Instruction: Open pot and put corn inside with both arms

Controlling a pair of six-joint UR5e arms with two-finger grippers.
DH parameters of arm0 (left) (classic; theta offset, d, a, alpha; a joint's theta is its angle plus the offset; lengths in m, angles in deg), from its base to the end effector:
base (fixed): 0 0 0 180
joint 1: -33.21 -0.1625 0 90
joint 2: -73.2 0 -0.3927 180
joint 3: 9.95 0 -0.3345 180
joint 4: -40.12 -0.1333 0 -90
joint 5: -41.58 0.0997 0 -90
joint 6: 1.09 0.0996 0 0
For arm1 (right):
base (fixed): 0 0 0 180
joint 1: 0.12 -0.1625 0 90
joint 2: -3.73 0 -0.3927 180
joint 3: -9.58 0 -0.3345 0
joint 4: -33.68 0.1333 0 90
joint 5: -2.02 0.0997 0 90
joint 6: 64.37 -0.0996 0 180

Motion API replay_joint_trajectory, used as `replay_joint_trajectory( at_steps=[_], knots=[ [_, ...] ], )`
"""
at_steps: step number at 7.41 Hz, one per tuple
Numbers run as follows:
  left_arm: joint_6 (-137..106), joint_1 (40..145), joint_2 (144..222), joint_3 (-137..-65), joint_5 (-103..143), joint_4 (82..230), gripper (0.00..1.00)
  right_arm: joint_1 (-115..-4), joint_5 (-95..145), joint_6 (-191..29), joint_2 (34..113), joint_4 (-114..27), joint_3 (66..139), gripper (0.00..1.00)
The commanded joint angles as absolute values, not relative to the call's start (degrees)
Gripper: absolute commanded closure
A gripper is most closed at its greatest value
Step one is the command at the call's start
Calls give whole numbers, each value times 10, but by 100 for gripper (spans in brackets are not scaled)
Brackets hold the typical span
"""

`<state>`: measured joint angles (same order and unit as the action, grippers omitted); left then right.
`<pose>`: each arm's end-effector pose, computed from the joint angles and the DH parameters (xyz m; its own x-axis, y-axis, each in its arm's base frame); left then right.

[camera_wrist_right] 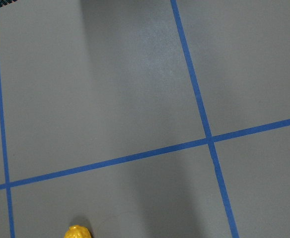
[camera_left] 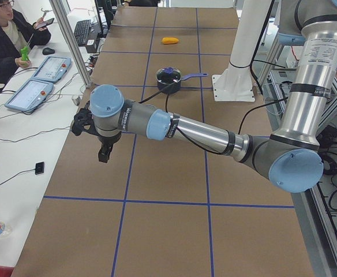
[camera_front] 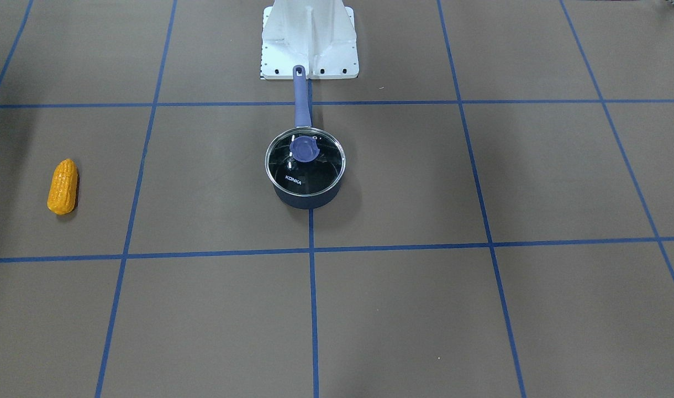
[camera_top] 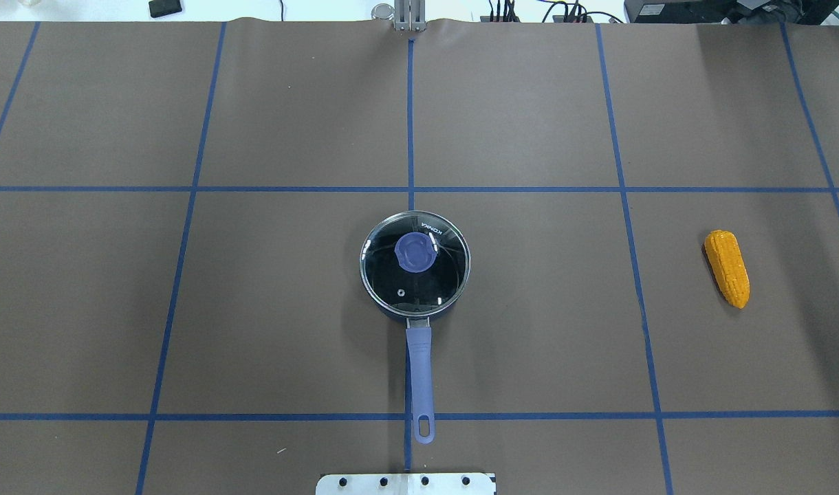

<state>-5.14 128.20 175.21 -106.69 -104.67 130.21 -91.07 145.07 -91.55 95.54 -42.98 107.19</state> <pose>-0.0947 -0.5044 0.4593 0.5696 0.1520 -0.8078 0.1229 0.9560 0.2665 0.0609 -0.4333 0.5451 0.5314 0.2073 0.8214 -0.2905 0.9554 -0.0532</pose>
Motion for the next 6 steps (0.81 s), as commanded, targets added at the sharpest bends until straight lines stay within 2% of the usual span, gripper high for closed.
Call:
replay_joint_trajectory(
  at_steps=[1, 2, 4, 6],
  knots=[
    [-95, 1246, 1772, -1123, -1048, 1248, 3, -909, 1451, -914, 951, -415, 1060, 0],
    [-96, 1239, 1814, -1129, -1045, 1190, 2, -907, 1453, -909, 951, -403, 1059, 0],
    [-147, 1195, 1863, -1126, -1039, 1169, 2, -873, 1452, -909, 953, -380, 1060, 0],
    [-298, 1093, 1910, -1155, -989, 1174, 2, -819, 1442, -918, 934, -375, 1058, 0]
  ],
)
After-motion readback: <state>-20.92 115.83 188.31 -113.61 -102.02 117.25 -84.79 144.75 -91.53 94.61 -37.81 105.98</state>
